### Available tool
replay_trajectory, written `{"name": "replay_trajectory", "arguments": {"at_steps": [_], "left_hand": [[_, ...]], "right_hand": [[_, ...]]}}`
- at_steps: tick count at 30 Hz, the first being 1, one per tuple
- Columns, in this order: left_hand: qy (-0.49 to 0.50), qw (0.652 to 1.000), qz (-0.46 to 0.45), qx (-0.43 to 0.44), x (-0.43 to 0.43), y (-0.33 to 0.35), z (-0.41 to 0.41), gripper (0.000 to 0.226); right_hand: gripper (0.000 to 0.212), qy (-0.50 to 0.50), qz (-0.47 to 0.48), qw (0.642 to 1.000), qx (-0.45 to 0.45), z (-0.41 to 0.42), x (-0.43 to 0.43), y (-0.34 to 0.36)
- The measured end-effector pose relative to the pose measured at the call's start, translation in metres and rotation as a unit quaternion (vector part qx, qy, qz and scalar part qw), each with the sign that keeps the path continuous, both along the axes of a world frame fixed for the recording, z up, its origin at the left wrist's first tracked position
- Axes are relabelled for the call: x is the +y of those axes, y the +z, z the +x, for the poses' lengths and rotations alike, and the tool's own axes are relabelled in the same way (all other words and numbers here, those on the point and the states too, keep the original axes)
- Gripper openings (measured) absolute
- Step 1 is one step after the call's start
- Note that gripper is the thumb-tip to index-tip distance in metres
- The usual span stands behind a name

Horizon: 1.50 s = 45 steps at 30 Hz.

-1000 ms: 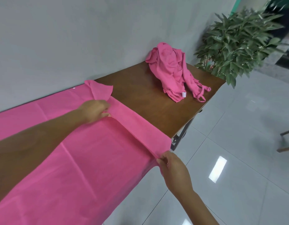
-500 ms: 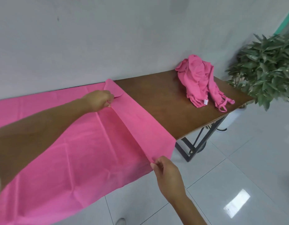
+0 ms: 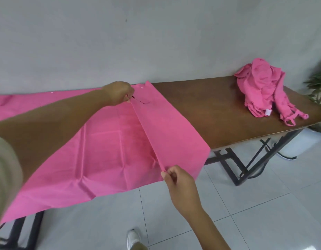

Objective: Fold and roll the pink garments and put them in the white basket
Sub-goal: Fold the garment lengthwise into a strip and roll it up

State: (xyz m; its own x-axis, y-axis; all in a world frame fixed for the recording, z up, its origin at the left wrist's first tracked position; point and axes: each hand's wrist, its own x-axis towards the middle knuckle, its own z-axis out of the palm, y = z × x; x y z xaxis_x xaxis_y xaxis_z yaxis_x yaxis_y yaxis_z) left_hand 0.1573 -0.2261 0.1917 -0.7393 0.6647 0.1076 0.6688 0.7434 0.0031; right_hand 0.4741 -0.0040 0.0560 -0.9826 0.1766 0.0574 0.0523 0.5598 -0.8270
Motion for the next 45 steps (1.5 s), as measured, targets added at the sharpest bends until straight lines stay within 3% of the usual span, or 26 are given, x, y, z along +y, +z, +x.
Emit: {"name": "replay_trajectory", "arguments": {"at_steps": [17, 28, 45], "left_hand": [[0.072, 0.997, -0.005, 0.017, -0.159, 0.033, 0.038, 0.005], [0.045, 0.998, -0.012, 0.031, -0.290, 0.049, 0.046, 0.005], [0.029, 0.999, 0.004, 0.046, -0.465, 0.060, 0.052, 0.007]], "right_hand": [[0.028, 0.098, -0.085, 0.992, -0.005, 0.012, -0.137, 0.031], [0.025, 0.071, -0.062, 0.995, 0.032, 0.026, -0.281, 0.035], [0.023, 0.106, -0.064, 0.992, 0.036, 0.038, -0.476, 0.051]]}}
